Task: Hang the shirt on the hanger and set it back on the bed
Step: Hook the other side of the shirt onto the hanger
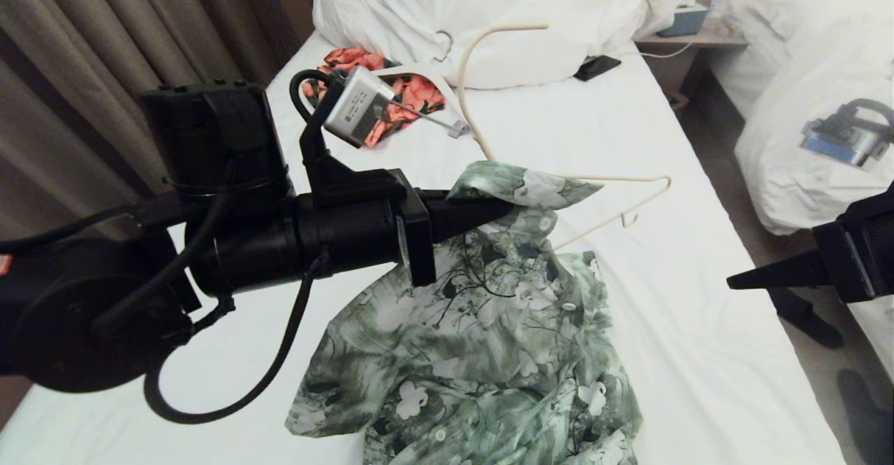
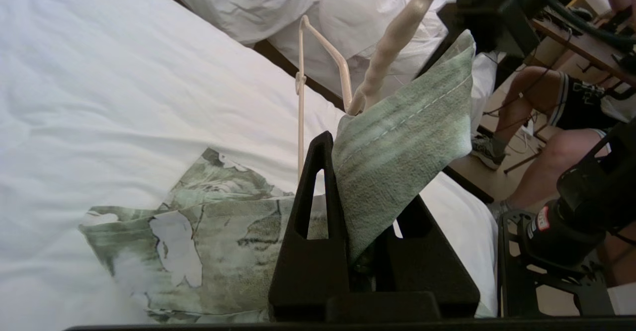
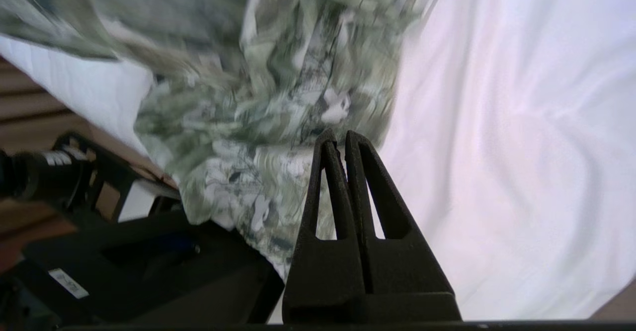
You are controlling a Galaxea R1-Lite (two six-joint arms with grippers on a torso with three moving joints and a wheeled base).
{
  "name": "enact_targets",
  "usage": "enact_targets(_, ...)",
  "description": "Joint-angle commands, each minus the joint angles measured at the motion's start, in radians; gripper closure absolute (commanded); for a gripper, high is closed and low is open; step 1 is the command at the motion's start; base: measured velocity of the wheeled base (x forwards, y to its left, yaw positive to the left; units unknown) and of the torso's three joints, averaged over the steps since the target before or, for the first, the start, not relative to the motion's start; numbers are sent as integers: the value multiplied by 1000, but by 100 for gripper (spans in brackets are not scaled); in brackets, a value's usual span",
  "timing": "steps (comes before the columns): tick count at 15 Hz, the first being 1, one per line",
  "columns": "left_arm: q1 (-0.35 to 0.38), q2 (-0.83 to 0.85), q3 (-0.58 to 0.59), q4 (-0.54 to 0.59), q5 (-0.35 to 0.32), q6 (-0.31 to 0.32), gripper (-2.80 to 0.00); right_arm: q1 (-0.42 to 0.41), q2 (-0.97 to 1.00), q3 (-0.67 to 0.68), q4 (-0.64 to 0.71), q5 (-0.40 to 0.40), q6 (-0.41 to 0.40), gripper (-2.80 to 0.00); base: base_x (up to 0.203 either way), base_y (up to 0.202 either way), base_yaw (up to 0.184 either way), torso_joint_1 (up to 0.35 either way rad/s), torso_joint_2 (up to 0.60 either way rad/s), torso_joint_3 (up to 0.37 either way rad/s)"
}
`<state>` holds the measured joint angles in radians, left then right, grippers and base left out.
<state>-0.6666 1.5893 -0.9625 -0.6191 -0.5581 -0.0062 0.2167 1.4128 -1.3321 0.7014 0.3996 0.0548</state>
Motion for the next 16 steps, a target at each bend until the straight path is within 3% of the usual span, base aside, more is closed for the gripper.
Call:
enact_targets(1, 16, -40, 16, -5, -3, -5, 0, 14, 20, 55, -13, 2, 5, 0, 0, 0, 0, 0, 0, 0)
enact_targets(2, 22, -51, 20, -5, -3, -18, 0, 29, 47, 111, -80, 2, 31, 0, 0, 0, 0, 0, 0, 0)
enact_targets(4, 35, -71, 40, -5, -5, -23, 0, 63, 109, 219, -336, 2, 98, 0, 0, 0, 0, 0, 0, 0)
enact_targets(5, 38, -75, 45, -5, -5, -23, 0, 80, 150, 257, -443, 2, 122, -280, 0, 0, 0, 0, 0, 0)
enact_targets(7, 50, -75, 50, -7, -5, -23, 0, 110, 211, 275, -577, 5, 231, -280, 0, 0, 0, 0, 0, 0)
enact_targets(11, 50, -72, 50, -7, -5, -23, 0, 154, 309, 306, -861, 5, 350, -280, 0, 0, 0, 0, 0, 0)
enact_targets(16, 57, -77, 49, -7, -2, -23, 0, 263, 416, 299, -1047, -1, 504, -280, 0, 0, 0, 0, 0, 0)
